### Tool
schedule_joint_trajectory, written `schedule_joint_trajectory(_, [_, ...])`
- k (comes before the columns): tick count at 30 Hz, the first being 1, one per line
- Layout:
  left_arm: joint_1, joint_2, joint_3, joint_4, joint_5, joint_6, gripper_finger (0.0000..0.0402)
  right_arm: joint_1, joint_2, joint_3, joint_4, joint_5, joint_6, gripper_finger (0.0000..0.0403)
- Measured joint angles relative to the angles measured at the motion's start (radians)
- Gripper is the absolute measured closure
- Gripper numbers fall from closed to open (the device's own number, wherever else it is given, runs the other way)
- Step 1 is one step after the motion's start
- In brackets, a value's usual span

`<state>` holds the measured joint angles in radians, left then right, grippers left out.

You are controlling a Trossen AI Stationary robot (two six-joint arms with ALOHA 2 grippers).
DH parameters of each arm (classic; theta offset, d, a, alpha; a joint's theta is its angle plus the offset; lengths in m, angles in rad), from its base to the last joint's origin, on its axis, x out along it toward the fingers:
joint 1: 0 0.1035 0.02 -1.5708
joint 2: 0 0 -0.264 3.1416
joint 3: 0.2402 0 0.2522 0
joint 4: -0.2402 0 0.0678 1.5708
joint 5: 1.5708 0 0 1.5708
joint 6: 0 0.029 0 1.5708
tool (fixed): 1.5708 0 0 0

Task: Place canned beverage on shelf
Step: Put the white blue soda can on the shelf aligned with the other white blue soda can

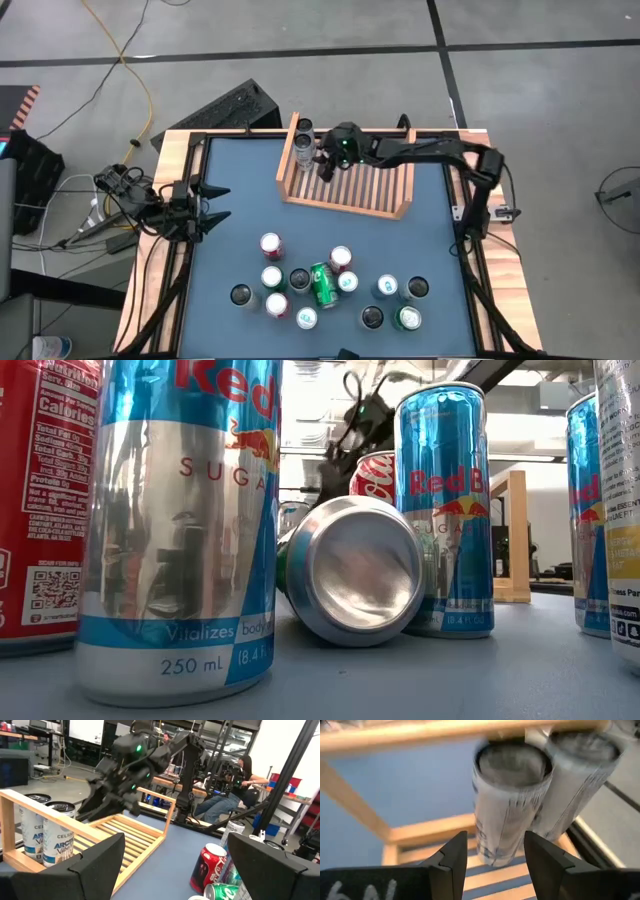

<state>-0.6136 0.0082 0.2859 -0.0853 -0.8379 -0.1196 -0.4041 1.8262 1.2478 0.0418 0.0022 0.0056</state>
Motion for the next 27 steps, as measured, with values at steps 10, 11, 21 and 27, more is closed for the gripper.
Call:
schedule_joint_trajectory(10, [0.0,0.0,0.0,0.0,0.021,0.003,0.006,0.133,-0.283,0.0,-0.388,-0.008,-0.022,0.0223])
schedule_joint_trajectory(11, [0.0,0.0,0.0,0.0,0.021,0.004,0.006,0.158,-0.304,0.0,-0.414,-0.008,-0.023,0.0223])
schedule_joint_trajectory(21, [0.0,0.0,0.0,0.0,0.022,0.01,0.006,0.44,-0.438,-0.001,-0.695,0.108,0.174,0.0223])
schedule_joint_trajectory(27, [0.0,0.0,0.0,0.0,0.025,0.021,0.006,0.6,-0.482,-0.001,-0.846,0.191,0.402,0.0213])
